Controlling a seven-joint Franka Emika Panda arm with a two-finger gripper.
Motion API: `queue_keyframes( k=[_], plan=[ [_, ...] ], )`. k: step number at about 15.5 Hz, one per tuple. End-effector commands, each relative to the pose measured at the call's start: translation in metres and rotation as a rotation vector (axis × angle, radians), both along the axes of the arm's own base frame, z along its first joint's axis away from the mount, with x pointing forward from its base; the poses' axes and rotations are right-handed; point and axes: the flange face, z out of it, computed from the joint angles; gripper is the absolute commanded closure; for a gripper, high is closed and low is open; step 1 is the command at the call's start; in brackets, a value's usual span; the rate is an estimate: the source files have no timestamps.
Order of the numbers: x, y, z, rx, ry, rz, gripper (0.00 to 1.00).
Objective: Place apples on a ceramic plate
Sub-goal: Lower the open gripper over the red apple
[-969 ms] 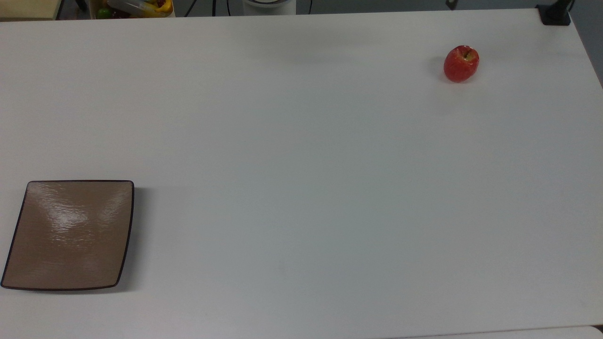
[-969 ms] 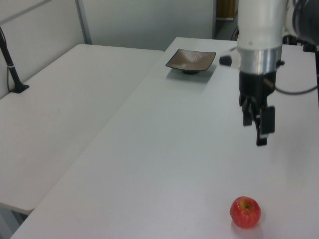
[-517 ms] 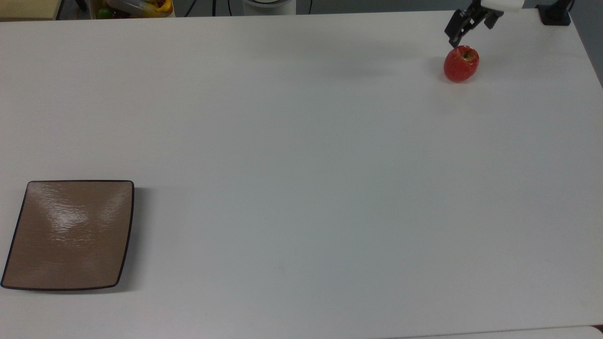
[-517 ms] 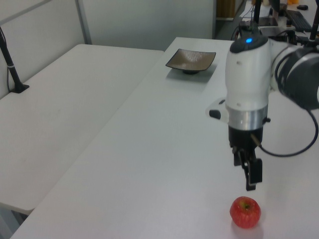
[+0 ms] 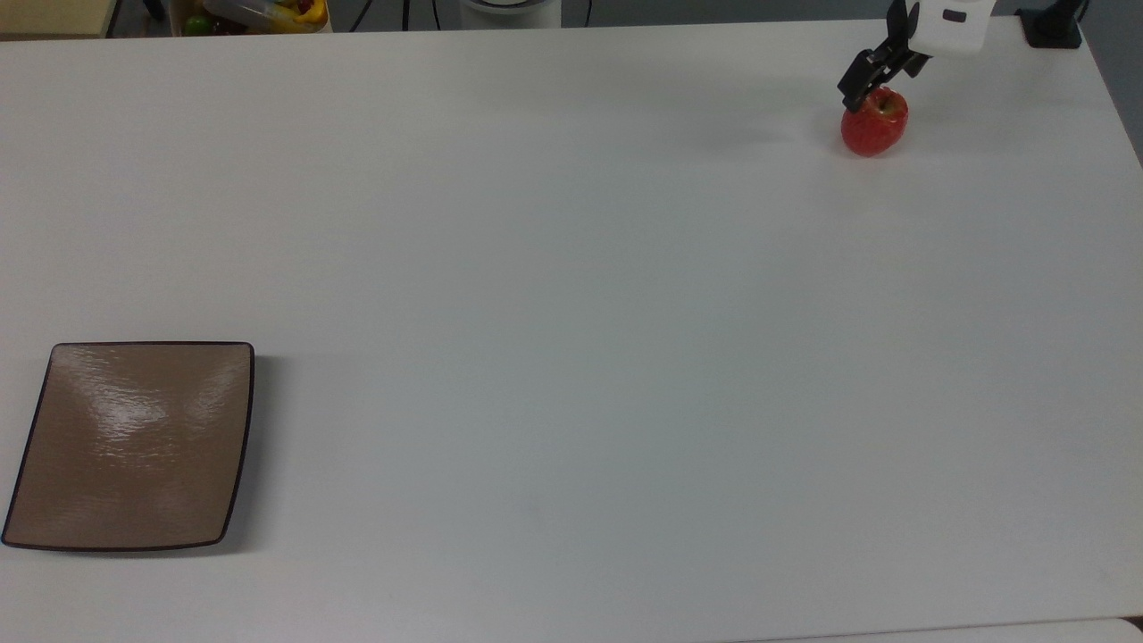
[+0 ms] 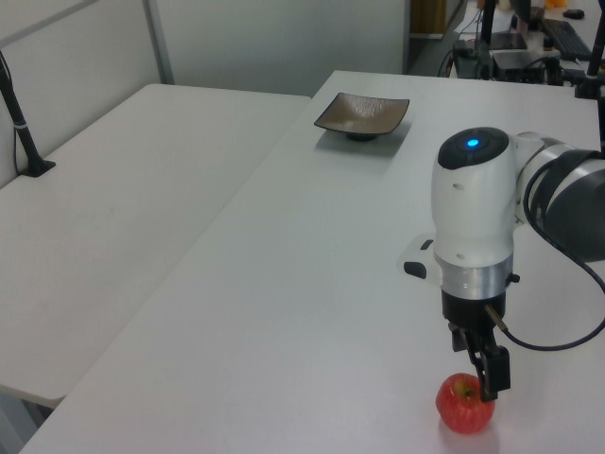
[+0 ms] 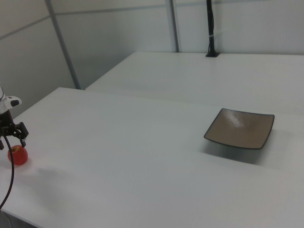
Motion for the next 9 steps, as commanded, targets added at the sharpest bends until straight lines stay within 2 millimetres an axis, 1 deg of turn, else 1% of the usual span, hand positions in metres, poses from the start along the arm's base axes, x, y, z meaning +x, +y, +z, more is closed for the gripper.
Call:
queue_keyframes(
  k=[1, 3, 4, 5, 6, 9],
  plan=[
    [-0.010, 0.004, -0.017, -0.045, -0.059, 0.045, 0.00],
    [-0.018, 0.007, -0.028, -0.032, -0.085, 0.072, 0.00],
    [-0.020, 0.007, -0.033, -0.026, -0.088, 0.076, 0.00],
    [-0.020, 0.008, -0.036, -0.020, -0.092, 0.076, 0.00],
    [-0.020, 0.009, -0.046, -0.025, -0.082, 0.079, 0.00],
    [-0.019, 0.011, -0.059, -0.039, -0.078, 0.092, 0.00]
  ],
)
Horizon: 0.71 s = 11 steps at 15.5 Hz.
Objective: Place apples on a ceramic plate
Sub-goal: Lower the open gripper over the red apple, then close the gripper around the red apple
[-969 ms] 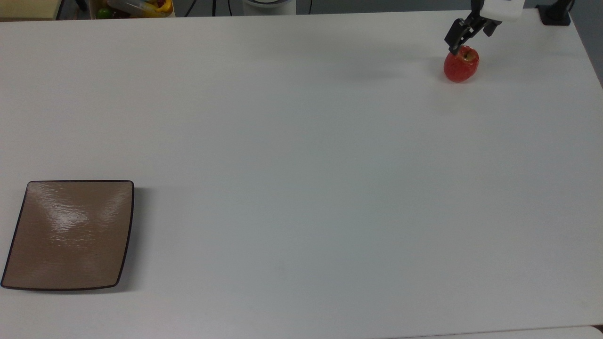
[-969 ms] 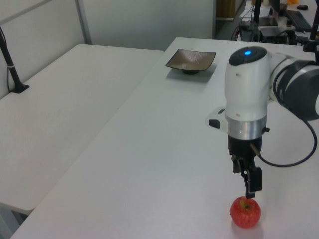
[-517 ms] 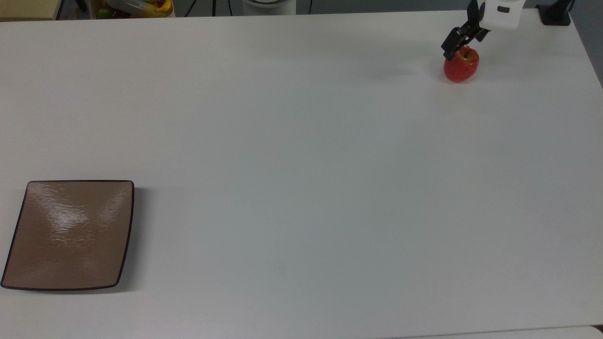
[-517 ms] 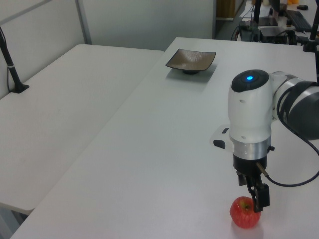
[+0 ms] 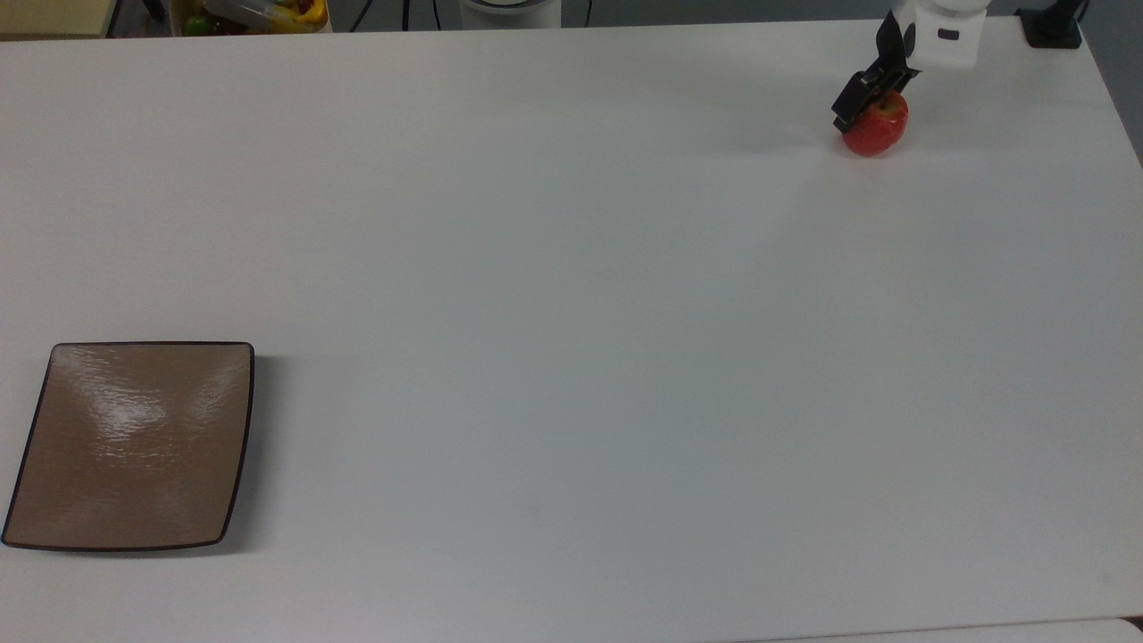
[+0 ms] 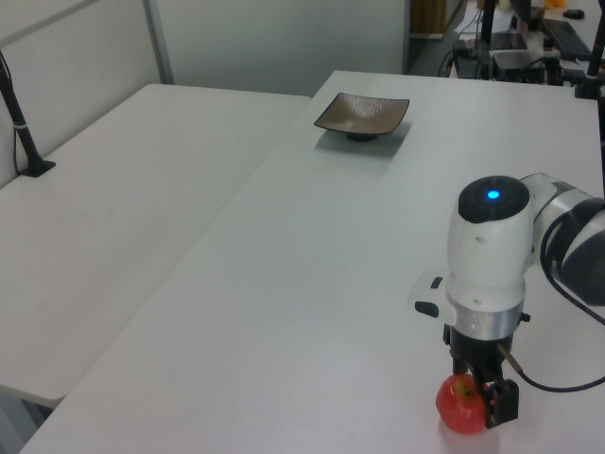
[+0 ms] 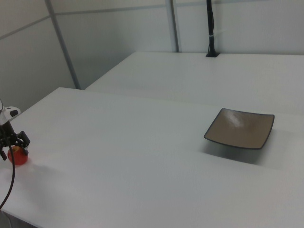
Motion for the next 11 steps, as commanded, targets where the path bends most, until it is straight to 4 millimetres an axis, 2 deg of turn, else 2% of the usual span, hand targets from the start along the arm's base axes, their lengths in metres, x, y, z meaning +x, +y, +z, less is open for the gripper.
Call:
queue_keyframes(
  k=[1, 5, 7, 9, 10, 11],
  plan=[
    [-0.0025, 0.0042, -0.0154, -0.007, -0.020, 0.006, 0.04],
    [-0.0002, 0.0085, -0.0179, 0.030, -0.040, 0.011, 0.07],
    [-0.0002, 0.0084, -0.0208, 0.026, -0.039, 0.016, 0.26],
    [-0.0006, 0.0076, -0.0208, 0.021, -0.037, 0.016, 0.56],
    [0.0022, 0.0045, -0.0178, 0.017, -0.037, 0.015, 0.61],
    [0.0057, 0.0011, -0.0149, 0.018, -0.039, 0.003, 0.61]
  ],
)
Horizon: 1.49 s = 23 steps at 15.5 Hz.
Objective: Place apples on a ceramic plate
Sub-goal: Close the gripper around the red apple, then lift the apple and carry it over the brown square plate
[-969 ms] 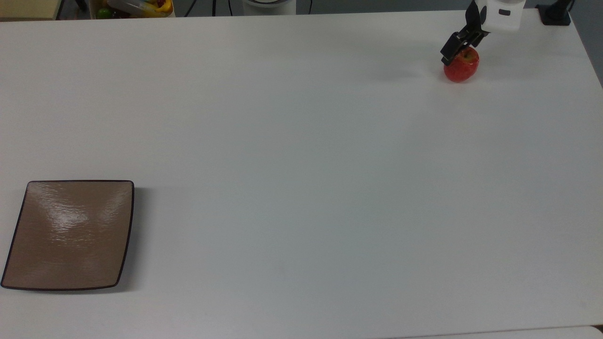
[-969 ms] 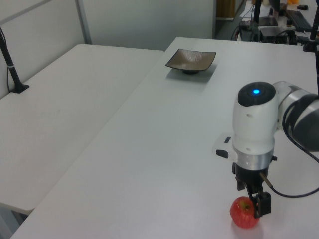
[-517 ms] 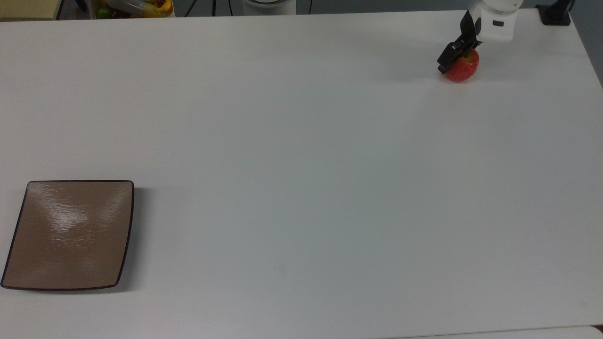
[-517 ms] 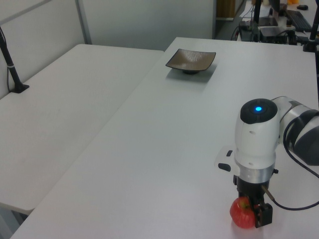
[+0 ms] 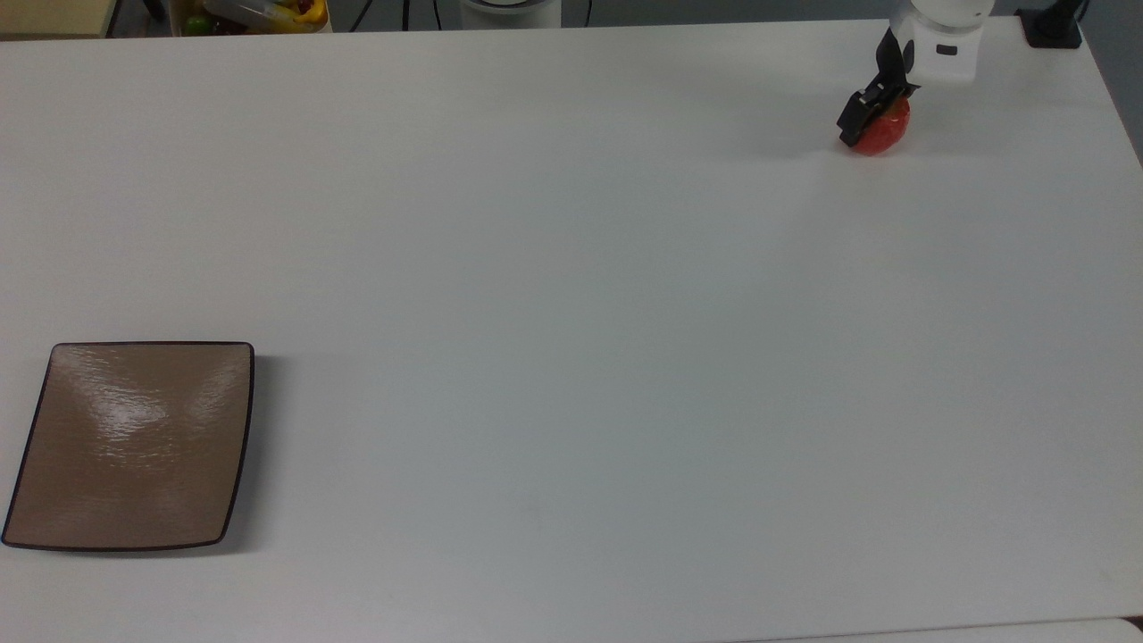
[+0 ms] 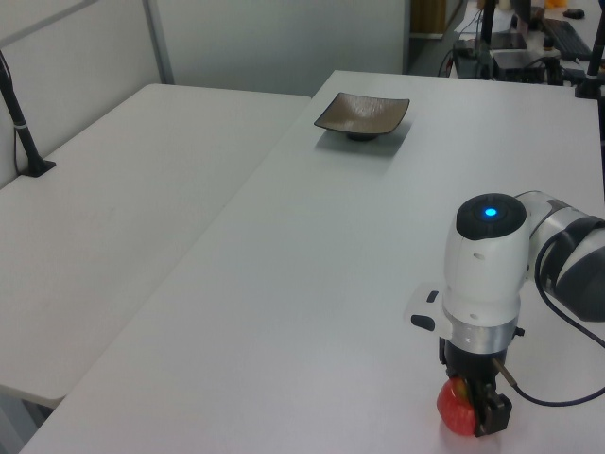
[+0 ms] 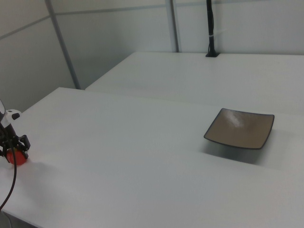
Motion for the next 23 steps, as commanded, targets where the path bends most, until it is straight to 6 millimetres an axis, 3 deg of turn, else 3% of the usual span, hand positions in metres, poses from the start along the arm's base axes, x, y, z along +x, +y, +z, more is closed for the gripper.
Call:
queue_keyframes(
  k=[1, 3, 8, 13, 15, 19, 21, 23],
  plan=[
    [0.013, -0.013, 0.010, 0.000, -0.027, -0.028, 0.61],
    [0.029, -0.031, 0.029, -0.015, -0.021, -0.070, 0.61],
    [0.059, -0.089, 0.110, -0.035, -0.050, -0.169, 0.61],
    [0.099, -0.184, 0.207, 0.039, -0.076, -0.323, 0.61],
    [0.114, -0.225, 0.228, 0.015, -0.035, -0.351, 0.61],
    [0.156, -0.324, 0.256, 0.016, -0.027, -0.420, 0.61],
    [0.179, -0.377, 0.258, 0.020, -0.036, -0.433, 0.59],
    [0.202, -0.415, 0.247, 0.006, -0.033, -0.398, 0.59]
  ],
)
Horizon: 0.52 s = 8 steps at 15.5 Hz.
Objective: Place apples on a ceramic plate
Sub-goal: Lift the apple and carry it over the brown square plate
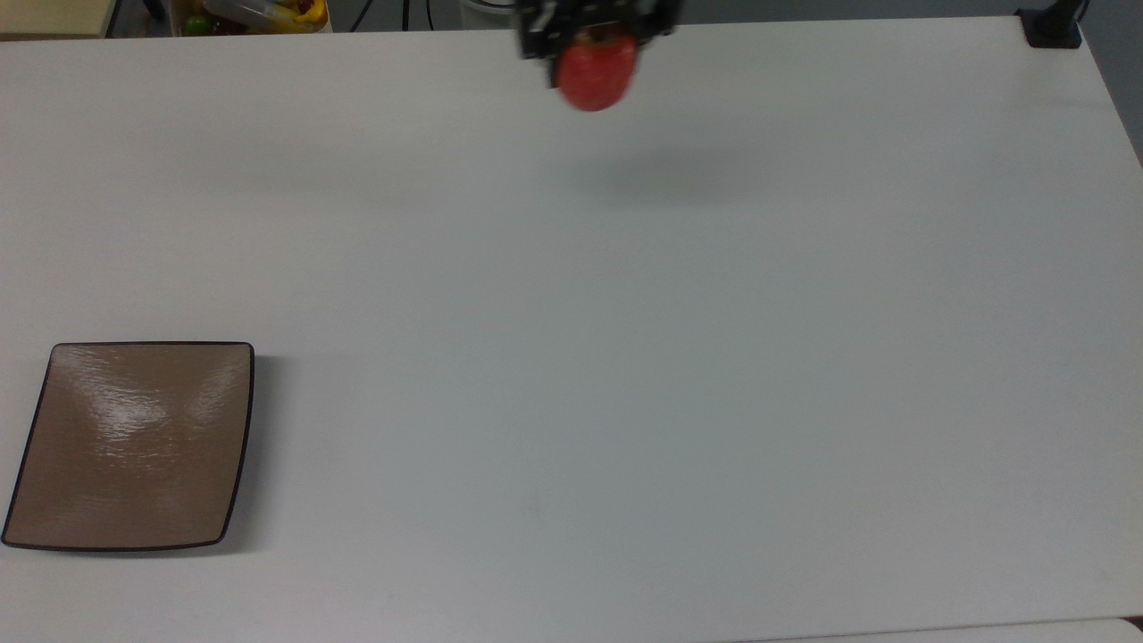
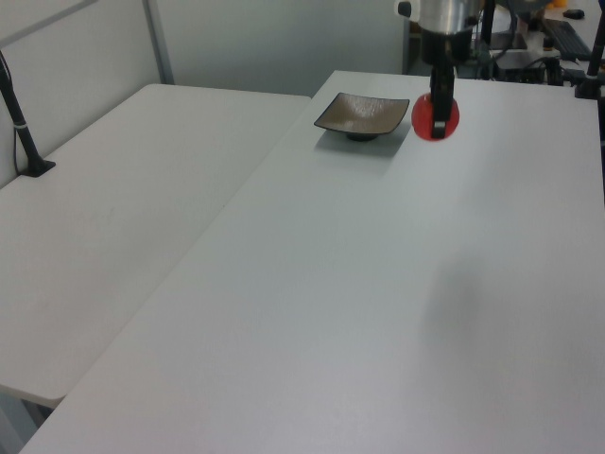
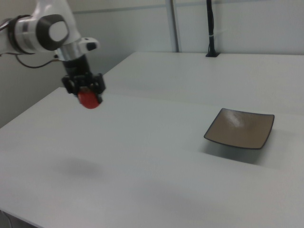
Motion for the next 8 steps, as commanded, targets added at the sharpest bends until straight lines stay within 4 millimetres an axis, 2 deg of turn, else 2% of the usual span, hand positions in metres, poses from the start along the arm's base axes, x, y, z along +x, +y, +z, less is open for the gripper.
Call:
queue_keyframes(
  k=[1, 5, 8],
  plan=[
    [0.041, -0.067, -0.015, -0.002, 0.024, 0.039, 0.59],
    [0.101, -0.147, -0.031, -0.021, -0.009, -0.004, 0.58],
    [0.137, -0.194, -0.043, -0.034, -0.042, -0.064, 0.58]
  ],
)
